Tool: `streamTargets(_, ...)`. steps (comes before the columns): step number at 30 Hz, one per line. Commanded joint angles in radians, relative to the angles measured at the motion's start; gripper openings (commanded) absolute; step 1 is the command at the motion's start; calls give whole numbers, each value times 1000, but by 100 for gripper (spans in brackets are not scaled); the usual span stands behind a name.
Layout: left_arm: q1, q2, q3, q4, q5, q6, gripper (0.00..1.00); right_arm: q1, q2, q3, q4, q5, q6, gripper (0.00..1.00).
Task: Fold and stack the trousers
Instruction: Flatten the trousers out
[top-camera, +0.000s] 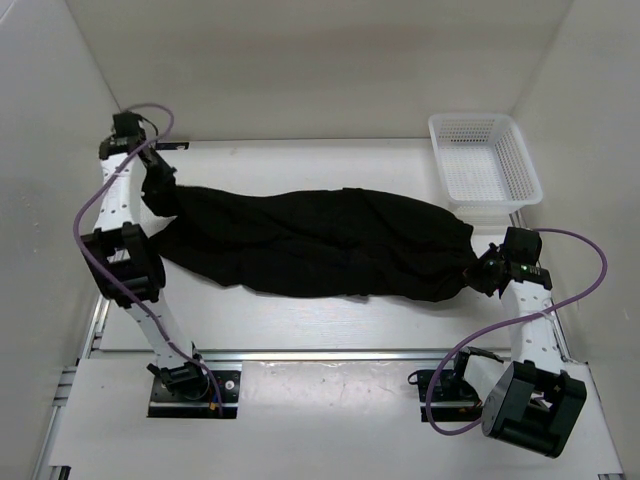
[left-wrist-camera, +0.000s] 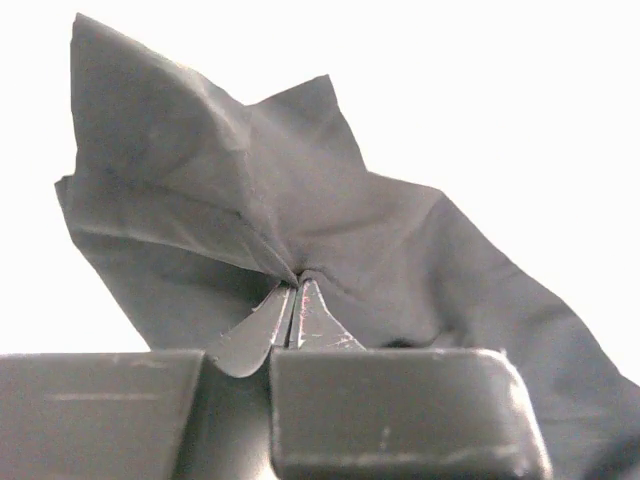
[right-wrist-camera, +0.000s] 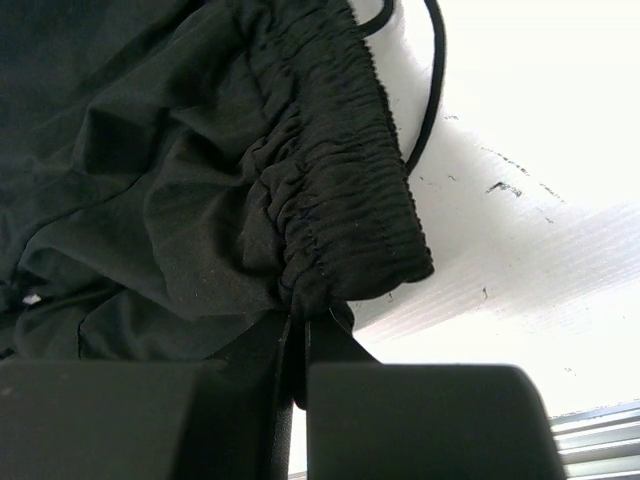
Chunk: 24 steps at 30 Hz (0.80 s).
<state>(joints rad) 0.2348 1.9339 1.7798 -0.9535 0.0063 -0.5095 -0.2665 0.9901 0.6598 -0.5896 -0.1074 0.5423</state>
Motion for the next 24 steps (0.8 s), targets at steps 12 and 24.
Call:
streamTargets(12,1,179,612,-196,38,40,86,-2,-17,15,-12,20,-4,0)
streamTargets(24,96,-295,-345,47,-34,-58,79,-2,-18,4,8,-23,-4,0)
